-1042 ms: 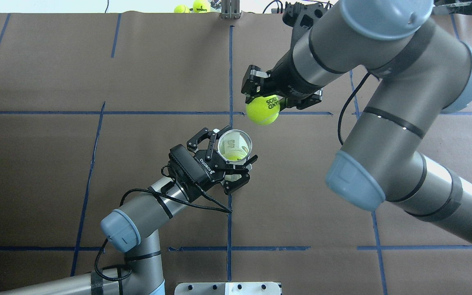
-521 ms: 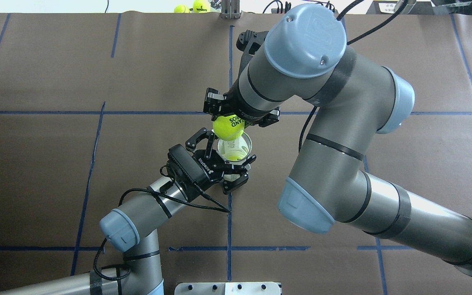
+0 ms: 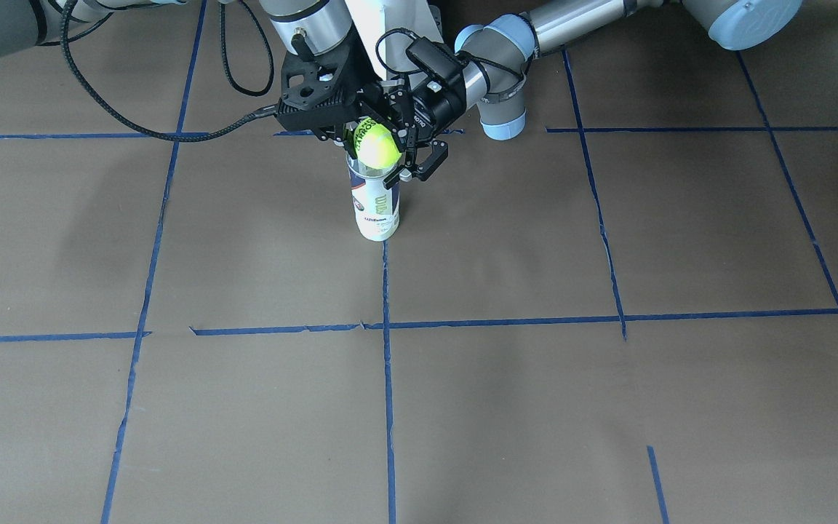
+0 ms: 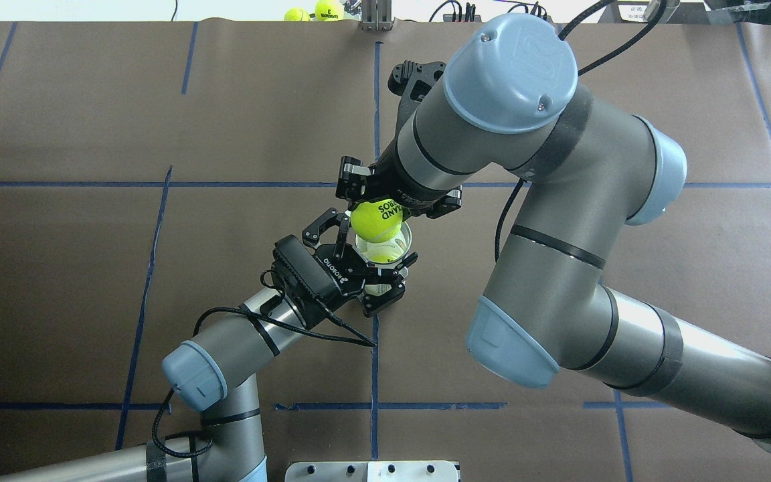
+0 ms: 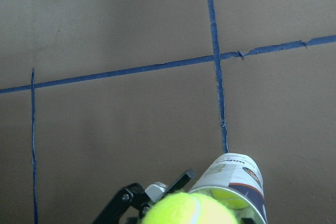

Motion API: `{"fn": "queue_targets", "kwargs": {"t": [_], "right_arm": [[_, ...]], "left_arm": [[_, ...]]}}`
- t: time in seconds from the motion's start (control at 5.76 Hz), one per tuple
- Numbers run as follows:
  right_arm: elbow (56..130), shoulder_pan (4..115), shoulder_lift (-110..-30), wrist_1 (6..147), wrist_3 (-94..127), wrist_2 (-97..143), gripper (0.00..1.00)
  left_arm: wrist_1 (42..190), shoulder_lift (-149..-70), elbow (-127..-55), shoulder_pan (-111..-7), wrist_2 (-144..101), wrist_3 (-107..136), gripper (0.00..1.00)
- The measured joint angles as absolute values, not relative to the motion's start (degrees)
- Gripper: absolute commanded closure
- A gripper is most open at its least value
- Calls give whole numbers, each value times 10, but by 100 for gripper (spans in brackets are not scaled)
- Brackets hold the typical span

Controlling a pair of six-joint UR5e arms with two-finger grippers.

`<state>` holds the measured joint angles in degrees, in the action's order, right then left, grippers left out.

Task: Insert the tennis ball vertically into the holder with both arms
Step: 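Open the right gripper to drop the second ball into the tube, then set the tube upright on the table and open the left gripper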

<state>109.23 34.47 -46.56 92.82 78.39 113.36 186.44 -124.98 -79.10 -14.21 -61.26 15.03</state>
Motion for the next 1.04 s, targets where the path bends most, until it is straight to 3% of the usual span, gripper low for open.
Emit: {"fn": "queue_targets", "kwargs": {"t": [0.17, 0.35, 1.04], "right_arm": [[1103, 344, -476, 928, 783, 1135, 16], [1106, 344, -479, 929, 783, 1134, 2], [1117, 363, -481, 930, 783, 1146, 1]], "left_arm": [[1865, -1250, -791, -142, -613, 150, 1], [1865, -1250, -791, -142, -613, 150, 1], [1865, -1249, -795, -144, -613, 150, 0]]}}
